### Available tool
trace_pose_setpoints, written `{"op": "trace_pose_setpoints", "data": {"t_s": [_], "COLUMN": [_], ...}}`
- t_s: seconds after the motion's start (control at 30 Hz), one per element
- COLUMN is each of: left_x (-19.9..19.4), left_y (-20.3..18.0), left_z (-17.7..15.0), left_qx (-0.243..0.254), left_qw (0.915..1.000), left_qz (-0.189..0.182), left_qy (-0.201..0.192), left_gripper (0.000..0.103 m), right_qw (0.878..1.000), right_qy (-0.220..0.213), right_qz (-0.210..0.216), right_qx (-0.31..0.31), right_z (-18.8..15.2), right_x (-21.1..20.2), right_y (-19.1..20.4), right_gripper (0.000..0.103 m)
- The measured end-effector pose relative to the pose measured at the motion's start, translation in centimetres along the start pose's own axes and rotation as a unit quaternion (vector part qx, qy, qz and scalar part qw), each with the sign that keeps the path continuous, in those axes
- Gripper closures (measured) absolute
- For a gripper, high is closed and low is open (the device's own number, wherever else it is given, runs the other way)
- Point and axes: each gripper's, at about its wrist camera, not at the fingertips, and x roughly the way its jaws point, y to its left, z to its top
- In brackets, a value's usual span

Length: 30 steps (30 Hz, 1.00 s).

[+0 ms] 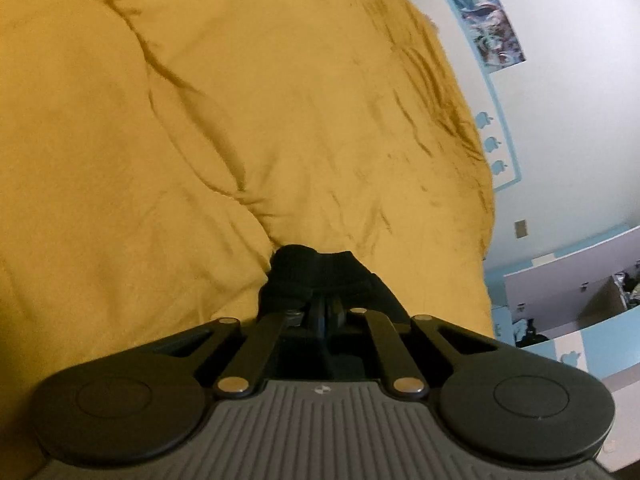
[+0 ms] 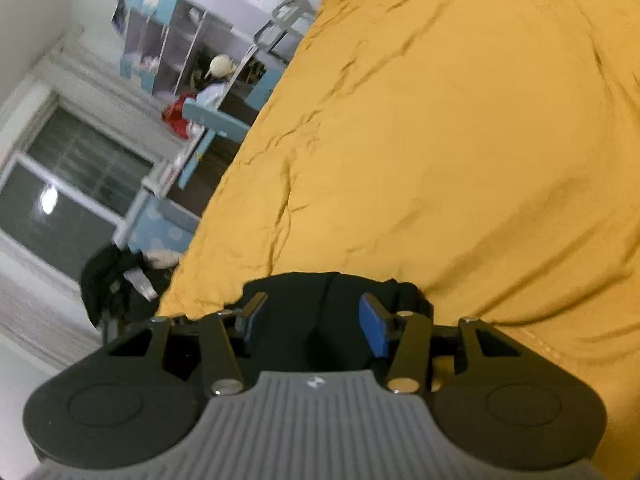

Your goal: Fold small clothes

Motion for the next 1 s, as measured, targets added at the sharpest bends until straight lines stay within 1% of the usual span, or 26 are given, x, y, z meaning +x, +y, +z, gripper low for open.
{"op": "trace_pose_setpoints", "data": {"t_s": [0.03, 0.07, 0.1, 0.13, 0.17, 0.2, 0.23, 0.3, 0.33, 0.4, 0.43, 0.47, 0.5, 0.57, 0.63, 0.7, 0.73, 0.8, 0.87, 0.93, 1.0], "left_x": [-0.8, -1.5, -2.9, -4.0, -5.0, -6.7, -8.4, -11.2, -12.3, -13.9, -14.7, -15.1, -15.6, -15.8, -15.3, -14.3, -13.8, -12.8, -12.4, -12.3, -12.2], "left_y": [-0.5, -1.1, -2.1, -3.2, -4.2, -5.3, -6.5, -8.6, -9.5, -11.3, -11.8, -11.8, -11.6, -10.8, -9.2, -7.6, -6.8, -6.0, -5.5, -5.5, -5.9], "left_z": [0.0, 0.1, -0.2, -0.4, -0.7, -1.7, -3.0, -5.9, -7.4, -11.0, -13.1, -14.4, -16.4, -19.0, -21.2, -21.8, -21.9, -21.4, -21.1, -21.1, -20.8], "left_qx": [0.006, 0.013, 0.025, 0.037, 0.048, 0.063, 0.079, 0.111, 0.126, 0.154, 0.163, 0.166, 0.166, 0.155, 0.125, 0.09, 0.073, 0.056, 0.062, 0.071, 0.075], "left_qw": [1.0, 0.9999, 0.9995, 0.9989, 0.998, 0.9964, 0.9947, 0.9911, 0.9891, 0.9853, 0.9838, 0.9831, 0.9833, 0.9851, 0.9899, 0.9945, 0.9962, 0.9966, 0.9966, 0.9963, 0.9963], "left_qz": [-0.001, -0.008, -0.017, -0.028, -0.04, -0.055, -0.065, -0.072, -0.073, -0.072, -0.074, -0.075, -0.075, -0.074, -0.067, -0.052, -0.047, -0.06, -0.055, -0.047, -0.041], "left_qy": [-0.002, -0.004, -0.007, -0.01, -0.011, -0.012, -0.013, -0.017, -0.017, -0.014, -0.013, -0.009, -0.004, 0.005, 0.013, 0.016, 0.01, 0.003, -0.006, -0.009, -0.009], "left_gripper": [0.095, 0.091, 0.09, 0.09, 0.089, 0.086, 0.08, 0.079, 0.079, 0.076, 0.073, 0.071, 0.071, 0.071, 0.071, 0.072, 0.073, 0.075, 0.087, 0.088, 0.087], "right_qw": [1.0, 1.0, 1.0, 1.0, 0.999, 0.999, 0.999, 0.998, 0.997, 0.995, 0.993, 0.991, 0.989, 0.983, 0.976, 0.975, 0.976, 0.976, 0.975, 0.976, 0.98], "right_qy": [-0.003, -0.008, -0.015, -0.024, -0.031, -0.034, -0.033, -0.027, -0.023, -0.014, -0.013, -0.009, -0.004, 0.011, 0.024, 0.035, 0.041, 0.054, 0.044, 0.031, 0.026], "right_qz": [0.005, 0.004, -0.001, -0.007, -0.011, -0.01, 0.001, 0.026, 0.031, 0.028, 0.021, 0.012, 0.005, -0.016, -0.047, -0.059, -0.063, -0.074, -0.072, -0.068, -0.068], "right_qx": [0.01, 0.022, 0.024, 0.016, -0.001, -0.019, -0.035, -0.057, -0.067, -0.095, -0.112, -0.134, -0.151, -0.183, -0.21, -0.212, -0.206, -0.196, -0.208, -0.205, -0.187], "right_z": [0.0, -0.1, -0.1, -0.3, -0.5, -0.8, -1.4, -2.8, -3.6, -5.9, -7.1, -8.5, -9.6, -12.1, -14.5, -16.0, -16.6, -17.8, -19.0, -19.5, -19.5], "right_x": [-0.1, -0.6, -1.1, -2.0, -3.2, -4.4, -5.9, -8.6, -9.8, -12.3, -13.3, -14.3, -15.2, -16.3, -16.6, -16.8, -16.6, -16.2, -15.9, -15.8, -15.7], "right_y": [-0.1, 0.1, 0.5, 1.4, 2.4, 3.7, 4.9, 6.9, 7.8, 9.6, 10.4, 11.1, 11.4, 11.7, 11.5, 10.3, 9.5, 7.9, 7.1, 6.2, 6.0], "right_gripper": [0.057, 0.057, 0.053, 0.051, 0.044, 0.044, 0.044, 0.042, 0.041, 0.041, 0.041, 0.041, 0.04, 0.037, 0.037, 0.037, 0.037, 0.038, 0.038, 0.038, 0.038]}}
